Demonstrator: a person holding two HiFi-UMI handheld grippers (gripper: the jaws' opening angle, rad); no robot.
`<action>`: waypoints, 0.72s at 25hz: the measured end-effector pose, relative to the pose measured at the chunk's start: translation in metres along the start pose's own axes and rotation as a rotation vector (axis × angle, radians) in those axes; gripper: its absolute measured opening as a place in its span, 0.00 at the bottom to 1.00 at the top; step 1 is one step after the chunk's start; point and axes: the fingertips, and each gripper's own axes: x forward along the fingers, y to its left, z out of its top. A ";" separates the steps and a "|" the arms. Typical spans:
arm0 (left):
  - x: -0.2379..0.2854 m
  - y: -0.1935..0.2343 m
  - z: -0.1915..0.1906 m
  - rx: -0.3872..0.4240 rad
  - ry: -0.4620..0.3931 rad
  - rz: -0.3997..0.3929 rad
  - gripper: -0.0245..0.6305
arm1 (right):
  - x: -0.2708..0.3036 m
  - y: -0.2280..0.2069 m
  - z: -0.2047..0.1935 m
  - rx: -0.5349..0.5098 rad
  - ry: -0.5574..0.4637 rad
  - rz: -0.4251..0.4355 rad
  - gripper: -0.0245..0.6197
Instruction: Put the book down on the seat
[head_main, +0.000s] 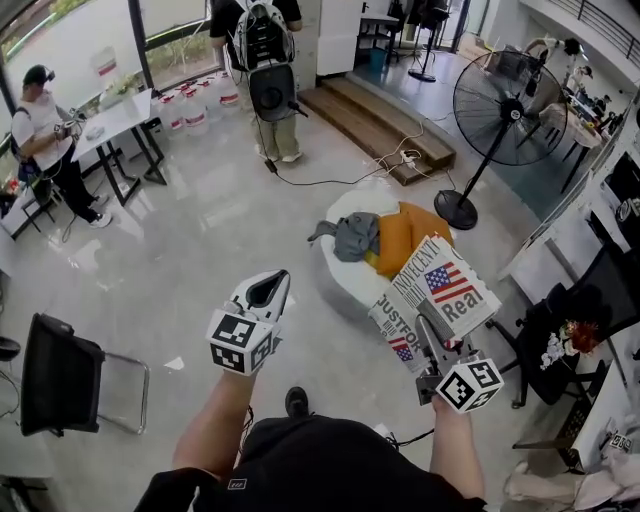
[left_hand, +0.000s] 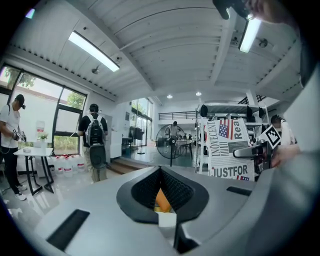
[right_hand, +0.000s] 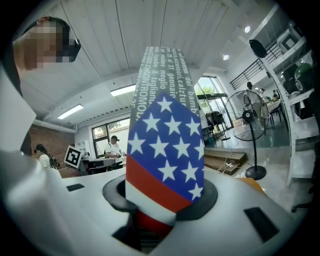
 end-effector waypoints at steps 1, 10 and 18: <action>0.004 0.010 -0.001 -0.002 -0.001 -0.002 0.04 | 0.011 0.002 0.000 -0.001 0.003 -0.001 0.31; 0.014 0.090 -0.005 -0.028 -0.015 -0.012 0.04 | 0.090 0.029 0.002 -0.019 0.031 -0.016 0.31; 0.014 0.130 0.000 -0.037 -0.014 -0.015 0.04 | 0.131 0.046 0.006 -0.015 0.052 -0.011 0.31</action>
